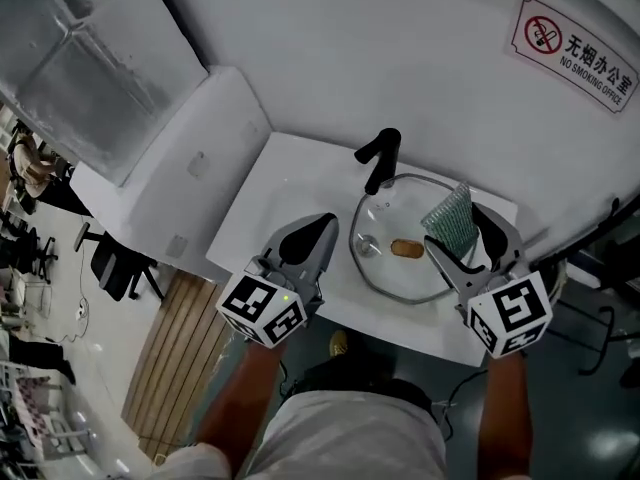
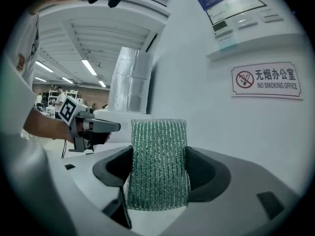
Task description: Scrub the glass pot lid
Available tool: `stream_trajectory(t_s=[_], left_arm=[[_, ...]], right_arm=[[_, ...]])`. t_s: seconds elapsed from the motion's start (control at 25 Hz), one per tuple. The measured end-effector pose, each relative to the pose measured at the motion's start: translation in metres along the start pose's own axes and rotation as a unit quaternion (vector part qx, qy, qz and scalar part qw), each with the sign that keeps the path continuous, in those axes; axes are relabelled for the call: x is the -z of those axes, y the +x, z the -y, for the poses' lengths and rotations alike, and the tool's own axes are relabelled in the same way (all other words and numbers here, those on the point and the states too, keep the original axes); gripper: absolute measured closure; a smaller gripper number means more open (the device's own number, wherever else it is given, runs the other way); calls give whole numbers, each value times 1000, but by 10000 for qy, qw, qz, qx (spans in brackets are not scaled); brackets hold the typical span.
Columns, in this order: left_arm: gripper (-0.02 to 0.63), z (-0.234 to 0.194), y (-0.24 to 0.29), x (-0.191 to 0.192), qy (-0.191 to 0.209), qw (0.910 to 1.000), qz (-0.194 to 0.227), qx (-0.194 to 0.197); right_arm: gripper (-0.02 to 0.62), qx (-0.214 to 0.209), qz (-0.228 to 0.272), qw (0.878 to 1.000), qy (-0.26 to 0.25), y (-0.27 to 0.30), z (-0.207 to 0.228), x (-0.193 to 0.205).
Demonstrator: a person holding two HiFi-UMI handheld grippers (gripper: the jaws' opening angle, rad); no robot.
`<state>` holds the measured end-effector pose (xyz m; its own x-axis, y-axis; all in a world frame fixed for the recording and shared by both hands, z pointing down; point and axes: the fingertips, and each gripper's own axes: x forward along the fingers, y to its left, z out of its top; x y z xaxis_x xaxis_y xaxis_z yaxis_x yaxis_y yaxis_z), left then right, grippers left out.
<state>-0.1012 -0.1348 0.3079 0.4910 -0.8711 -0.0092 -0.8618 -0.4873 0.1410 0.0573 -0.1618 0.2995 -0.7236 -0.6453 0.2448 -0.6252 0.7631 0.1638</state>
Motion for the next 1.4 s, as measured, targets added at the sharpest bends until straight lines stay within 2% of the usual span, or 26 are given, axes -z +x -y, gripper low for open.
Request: stream_trajectory(t_s=[0.28, 0.52, 0.68, 0.92, 1.12, 1.24, 1.4], left_arm=[[591, -44, 27, 25, -101, 9981, -443, 409], [589, -66, 49, 55, -186, 9930, -876, 765], [589, -78, 62, 80, -299, 9876, -1215, 953], [588, -92, 77, 119, -461, 9791, -1731, 961], [577, -101, 85, 143, -605, 9724, -2056, 919], [484, -100, 92, 158, -699, 9660, -2263, 1036], [437, -94, 102, 180, -819, 9558, -2551, 1210]], right_arm=[[267, 178, -956, 9945, -386, 43, 7, 24], [267, 196, -1848, 9809, -580, 65, 11, 51], [267, 109, -2236, 9721, -706, 81, 11, 64], [267, -368, -3024, 9449, -1195, 107, 9, 97], [267, -752, -3470, 9219, -1551, 130, 9, 119], [267, -929, -3667, 9086, -1770, 141, 8, 129], [267, -1169, -3900, 8911, -2005, 151, 5, 141]])
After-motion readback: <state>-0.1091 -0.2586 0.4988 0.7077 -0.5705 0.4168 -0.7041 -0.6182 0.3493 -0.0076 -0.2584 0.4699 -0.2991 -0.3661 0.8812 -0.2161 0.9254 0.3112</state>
